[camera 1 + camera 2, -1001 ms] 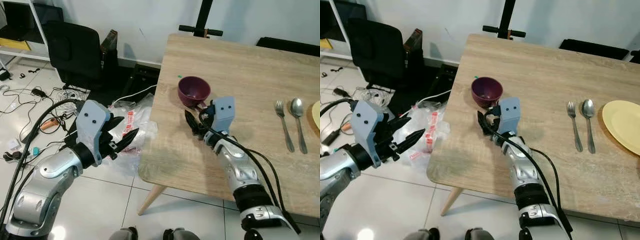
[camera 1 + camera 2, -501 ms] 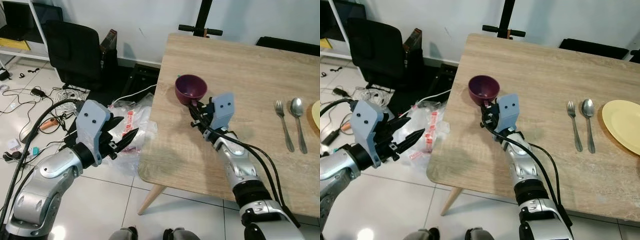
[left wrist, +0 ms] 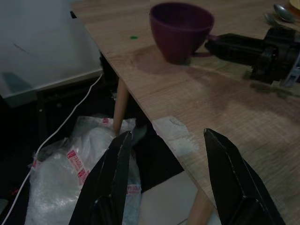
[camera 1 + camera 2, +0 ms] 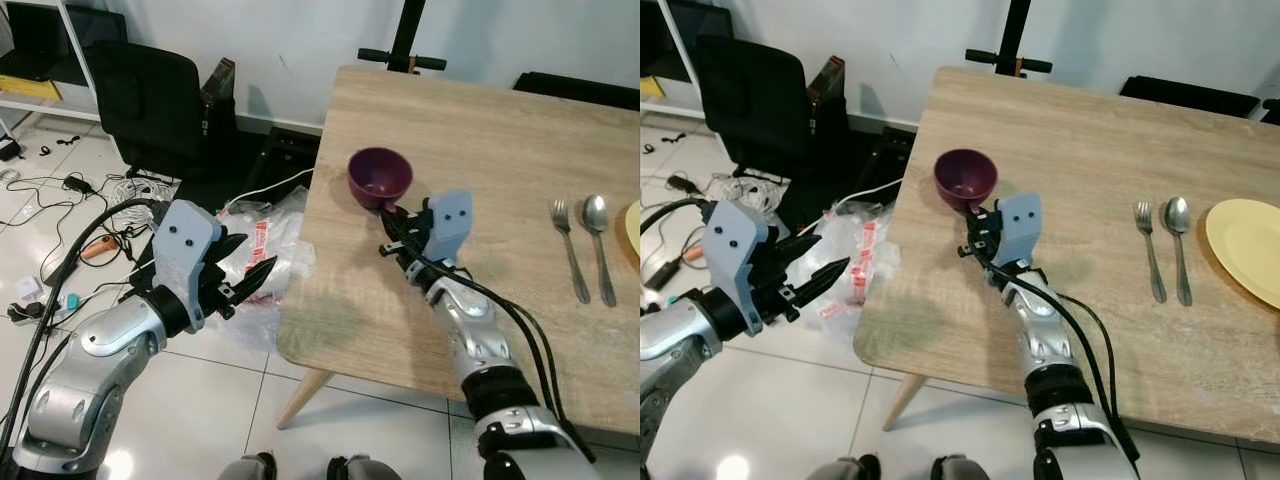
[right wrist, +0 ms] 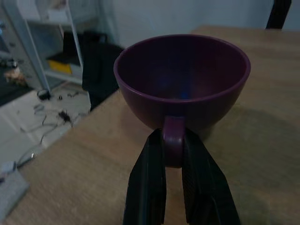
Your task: Setting the table
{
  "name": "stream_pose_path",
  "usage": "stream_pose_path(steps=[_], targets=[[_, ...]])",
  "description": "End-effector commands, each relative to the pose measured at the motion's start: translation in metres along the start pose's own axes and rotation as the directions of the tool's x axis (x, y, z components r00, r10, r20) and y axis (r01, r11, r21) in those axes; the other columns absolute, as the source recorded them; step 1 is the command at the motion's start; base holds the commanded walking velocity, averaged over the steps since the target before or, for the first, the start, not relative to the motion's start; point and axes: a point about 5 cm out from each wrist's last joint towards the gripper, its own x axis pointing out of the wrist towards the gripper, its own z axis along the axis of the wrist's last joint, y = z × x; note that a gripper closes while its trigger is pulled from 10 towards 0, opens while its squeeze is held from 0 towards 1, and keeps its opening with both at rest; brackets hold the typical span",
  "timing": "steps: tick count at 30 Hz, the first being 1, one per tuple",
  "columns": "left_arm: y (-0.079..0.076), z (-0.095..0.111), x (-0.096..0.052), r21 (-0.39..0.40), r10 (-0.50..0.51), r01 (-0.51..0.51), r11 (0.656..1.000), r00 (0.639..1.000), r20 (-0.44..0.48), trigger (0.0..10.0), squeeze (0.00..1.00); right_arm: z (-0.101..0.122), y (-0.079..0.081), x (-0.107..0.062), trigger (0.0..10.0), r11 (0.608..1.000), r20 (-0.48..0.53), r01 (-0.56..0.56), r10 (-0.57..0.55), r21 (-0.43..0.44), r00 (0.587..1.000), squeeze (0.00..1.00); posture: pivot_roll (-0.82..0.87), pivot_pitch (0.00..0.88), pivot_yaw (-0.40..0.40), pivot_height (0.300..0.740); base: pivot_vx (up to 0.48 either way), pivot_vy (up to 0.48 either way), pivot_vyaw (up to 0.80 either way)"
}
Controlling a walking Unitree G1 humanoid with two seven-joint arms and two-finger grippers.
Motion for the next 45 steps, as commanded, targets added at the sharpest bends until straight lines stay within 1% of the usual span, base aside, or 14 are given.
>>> stream_pose_path(steps=[1, 2, 4, 6, 7, 8, 9, 11, 13, 16, 21, 29, 38, 45], targets=[[-0.001, -0.007, 0.002, 0.002, 0.023, -0.023, 1.0, 0.999, -0.029, 10.0, 0.0, 0.01, -0.003, -0.003, 0.0, 0.999, 0.046, 0.035, -0.036, 0.023, 0.998, 0.0, 0.01, 0.1, 0.024, 0.74, 0.0, 0.0, 0.0], [0.0, -0.011, 0.004, 0.017, 0.066, -0.065, 0.998, 0.997, -0.048, 10.0, 0.0, 0.02, -0.002, -0.004, 9.6, 0.998, 0.087, 0.055, -0.058, 0.04, 0.994, 0.0, 0.01, 0.099, 0.024, 0.74, 0.0, 0.0, 0.0], [0.0, -0.013, 0.006, 0.021, 0.097, -0.096, 0.995, 0.994, -0.054, 10.0, 0.0, 0.028, -0.001, -0.007, 10.0, 0.996, 0.118, 0.069, -0.075, 0.06, 0.99, 0.0, 0.0, 0.098, 0.023, 0.74, 0.0, 0.0, 0.0], [-0.001, -0.014, 0.006, 0.021, 0.106, -0.105, 0.994, 0.993, -0.052, 10.0, 0.0, 0.031, 0.0, -0.008, 10.0, 0.995, 0.128, 0.072, -0.08, 0.067, 0.989, 0.0, 0.0, 0.098, 0.023, 0.74, 0.0, 0.0, 0.0], [0.001, -0.015, 0.009, 0.025, 0.185, -0.184, 0.983, 0.982, -0.042, 10.0, 0.0, 0.039, 0.001, -0.017, 10.0, 0.988, 0.159, 0.107, -0.124, 0.112, 0.979, 0.0, -0.01, 0.093, 0.022, 0.74, 0.0, 0.0, 0.0], [0.001, -0.015, 0.009, 0.025, 0.185, -0.184, 0.983, 0.982, -0.042, 10.0, 0.0, 0.039, 0.001, -0.017, 10.0, 0.988, 0.159, 0.107, -0.124, 0.112, 0.979, 0.0, -0.01, 0.093, 0.022, 0.74, 0.0, 0.0, 0.0], [0.003, -0.017, 0.011, 0.028, 0.253, -0.252, 0.967, 0.967, -0.039, 10.0, 0.0, 0.044, 0.002, -0.026, 10.0, 0.982, 0.177, 0.136, -0.158, 0.13, 0.971, 0.0, -0.02, 0.091, 0.021, 0.74, 0.0, 0.0, 0.0], [0.003, -0.018, 0.012, 0.03, 0.271, -0.27, 0.963, 0.962, -0.038, 10.0, 0.0, 0.045, 0.003, -0.029, 10.0, 0.981, 0.18, 0.144, -0.167, 0.132, 0.969, 0.0, -0.02, 0.091, 0.02, 0.74, 0.0, 0.0, 0.0], [0.006, -0.021, 0.013, 0.044, 0.353, -0.351, 0.935, 0.935, -0.043, 10.0, 0.0, 0.048, 0.004, -0.042, 10.0, 0.979, 0.19, 0.17, -0.188, 0.109, 0.964, 0.0, -0.05, 0.086, 0.017, 0.74, 0.0, 0.0, 0.0], [0.006, -0.026, 0.013, 0.064, 0.389, -0.385, 0.921, 0.919, -0.058, 10.0, 0.0, 0.052, 0.003, -0.051, 10.0, 0.974, 0.196, 0.205, -0.222, 0.1, 0.955, 0.0, -0.07, 0.083, 0.018, 0.74, 0.0, 0.0, 0.0], [0.001, -0.033, 0.016, 0.097, 0.398, -0.39, 0.916, 0.913, -0.089, 10.0, 0.0, 0.054, 0.0, -0.06, 10.0, 0.965, 0.19, 0.25, -0.26, 0.075, 0.947, 0.0, -0.08, 0.074, 0.027, 0.74, 0.0, 0.0, 0.0], [-0.005, -0.032, 0.024, 0.031, 0.387, -0.386, 0.922, 0.92, -0.062, 10.0, 0.0, 0.053, 0.001, -0.065, 10.0, 0.954, 0.152, 0.287, -0.298, 0.091, 0.942, 0.0, -0.1, 0.057, 0.023, 0.74, 0.0, 0.0, 0.0], [-0.011, -0.035, 0.028, -0.001, 0.392, -0.393, 0.92, 0.918, -0.064, 10.0, 0.0, 0.05, 0.009, -0.064, 10.0, 0.957, 0.127, 0.274, -0.284, 0.092, 0.95, 0.0, -0.11, 0.049, 0.015, 0.74, 0.0, 0.0, 0.0], [-0.016, -0.035, 0.032, -0.005, 0.374, -0.375, 0.927, 0.926, -0.052, 10.0, 0.0, 0.048, 0.004, -0.064, 10.0, 0.954, 0.112, 0.288, -0.296, 0.083, 0.948, 0.0, -0.11, 0.048, 0.019, 0.74, 0.0, 0.0, 0.0]])
